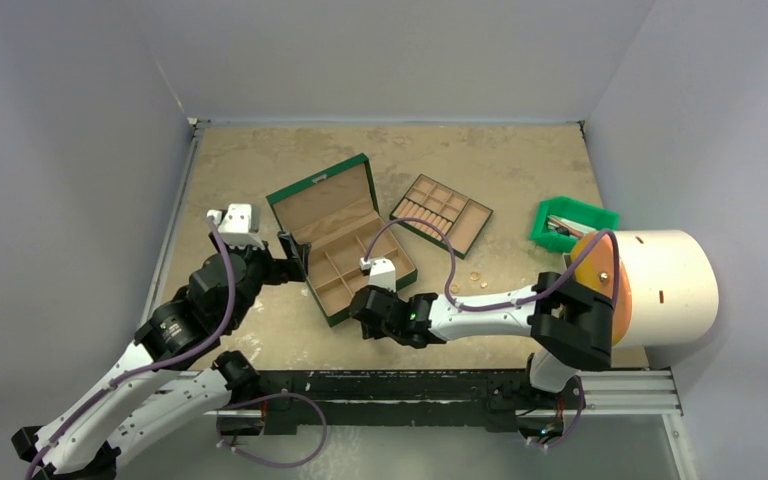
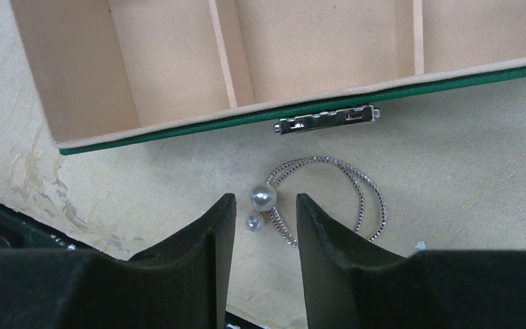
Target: Organize the mixed jewelry
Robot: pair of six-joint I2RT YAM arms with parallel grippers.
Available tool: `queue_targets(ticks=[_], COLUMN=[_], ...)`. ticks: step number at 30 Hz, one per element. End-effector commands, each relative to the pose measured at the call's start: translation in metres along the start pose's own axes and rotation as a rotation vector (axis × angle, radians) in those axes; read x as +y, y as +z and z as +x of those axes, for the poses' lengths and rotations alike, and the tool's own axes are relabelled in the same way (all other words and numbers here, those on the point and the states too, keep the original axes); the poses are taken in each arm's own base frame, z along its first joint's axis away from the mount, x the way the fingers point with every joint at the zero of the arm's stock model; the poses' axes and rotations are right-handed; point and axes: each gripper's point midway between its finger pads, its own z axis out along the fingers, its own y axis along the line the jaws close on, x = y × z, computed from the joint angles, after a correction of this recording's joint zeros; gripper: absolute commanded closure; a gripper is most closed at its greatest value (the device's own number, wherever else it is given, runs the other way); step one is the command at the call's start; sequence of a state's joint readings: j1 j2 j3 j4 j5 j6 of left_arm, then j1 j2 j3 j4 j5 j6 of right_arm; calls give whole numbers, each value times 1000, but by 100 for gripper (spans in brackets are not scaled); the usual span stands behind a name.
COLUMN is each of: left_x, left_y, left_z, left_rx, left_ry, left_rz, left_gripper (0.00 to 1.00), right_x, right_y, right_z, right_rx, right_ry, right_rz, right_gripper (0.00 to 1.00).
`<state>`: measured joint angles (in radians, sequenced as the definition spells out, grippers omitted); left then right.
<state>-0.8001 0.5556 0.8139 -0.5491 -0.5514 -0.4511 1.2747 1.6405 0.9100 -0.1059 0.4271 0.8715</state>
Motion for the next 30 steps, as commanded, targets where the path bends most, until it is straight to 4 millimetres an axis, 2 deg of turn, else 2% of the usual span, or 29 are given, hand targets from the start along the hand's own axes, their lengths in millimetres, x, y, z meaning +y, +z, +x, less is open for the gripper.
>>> queue_targets(ticks=[1,15,20,25,30], left_x=[-6,-6,-6,-6,-6], left_y=[-4,-5,-5,-4,-4], left_z=[-20,-21,-20,-20,-20], left_rx=[-45,-49,-46,-44,-44], left_ry=[-13,-18,-16,-15,-15], left_rz=[20,23,22,22,22], left_gripper=[1,1,1,1,1], right_x=[0,4,4,3,1], right_y=[3,13,13,9,-2], right_z=[-3,11,11,8,1], right_rx=[-30,5,4,-4,-16], right_ry=[45,42,42,42,49], right_rz=[26,47,52,56,54], right_gripper=[60,67,77,90,99])
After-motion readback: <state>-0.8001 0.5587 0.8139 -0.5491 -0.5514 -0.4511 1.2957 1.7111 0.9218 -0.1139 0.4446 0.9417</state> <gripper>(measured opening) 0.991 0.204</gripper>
